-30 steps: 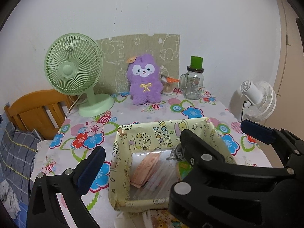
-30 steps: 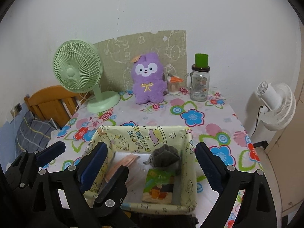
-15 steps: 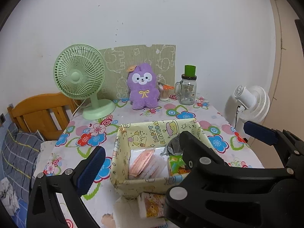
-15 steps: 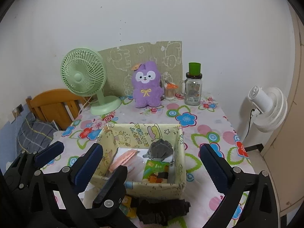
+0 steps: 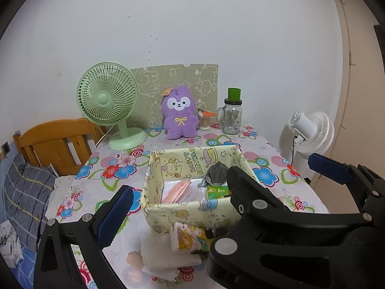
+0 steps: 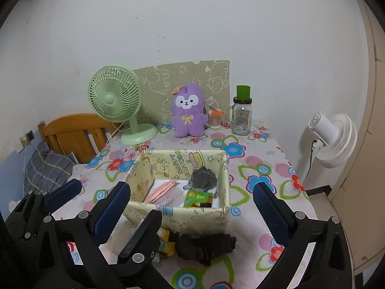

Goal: Organize soft objects
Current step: 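Withdraw both tools from the box toward the remaining pile, then grasp the cartoon tissue pack with the left tool while the right tool grasps the black plastic bag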

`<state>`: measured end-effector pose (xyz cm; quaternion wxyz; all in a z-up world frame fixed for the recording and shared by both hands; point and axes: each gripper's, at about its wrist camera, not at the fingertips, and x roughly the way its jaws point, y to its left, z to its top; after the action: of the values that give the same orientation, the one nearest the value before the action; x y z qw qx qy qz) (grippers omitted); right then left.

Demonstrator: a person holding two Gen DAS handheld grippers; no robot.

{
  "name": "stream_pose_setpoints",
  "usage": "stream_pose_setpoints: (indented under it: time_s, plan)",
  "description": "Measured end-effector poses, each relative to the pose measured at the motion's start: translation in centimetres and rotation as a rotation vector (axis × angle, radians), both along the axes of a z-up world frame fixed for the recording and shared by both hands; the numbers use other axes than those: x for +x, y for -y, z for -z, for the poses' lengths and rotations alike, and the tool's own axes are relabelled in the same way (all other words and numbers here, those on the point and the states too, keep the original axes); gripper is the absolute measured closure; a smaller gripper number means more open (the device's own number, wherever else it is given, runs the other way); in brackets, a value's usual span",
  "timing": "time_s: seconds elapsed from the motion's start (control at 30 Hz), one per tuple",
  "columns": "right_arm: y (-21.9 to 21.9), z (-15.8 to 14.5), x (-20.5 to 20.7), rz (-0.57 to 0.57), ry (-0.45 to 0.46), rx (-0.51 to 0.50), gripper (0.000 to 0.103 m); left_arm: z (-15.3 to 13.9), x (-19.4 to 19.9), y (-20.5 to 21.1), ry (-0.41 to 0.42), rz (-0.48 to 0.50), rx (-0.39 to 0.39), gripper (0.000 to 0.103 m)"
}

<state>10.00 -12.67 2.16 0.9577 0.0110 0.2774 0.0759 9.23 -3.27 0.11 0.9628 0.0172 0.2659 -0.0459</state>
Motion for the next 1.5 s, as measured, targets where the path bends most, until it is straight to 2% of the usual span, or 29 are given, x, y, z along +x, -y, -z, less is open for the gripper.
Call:
stream_pose_setpoints:
  time_s: [0.27,0.77,0.93,1.27,1.5]
  plan:
    - [0.0,0.9,-2.3,-0.026,0.016,-0.004,0.000,1.1,-2.3,0.1,0.016,-0.008,-0.010,0.000]
    - [1.0,5.2,-3.8,-0.007,-0.025,0.019,0.000,5.0,-3.6,0.8,-0.015,0.019,-0.015,0.000]
    - [1.0,6.8,-3.5,-0.015,-0.045,0.019,0.000,6.9,-3.0,0.7,-0.054,0.021,-0.038,0.000]
    - [0.9,10.2,-1.6,-0.023,-0.116,0.022,0.001,9.9,-1.6,0.6,-0.127,0.007,-0.016,0.000]
    - [0.8,12.3,0.0,-0.030,-0.174,0.022,0.005,11.5,-0.5,0.2,-0.172,-0.006,-0.014,0.000]
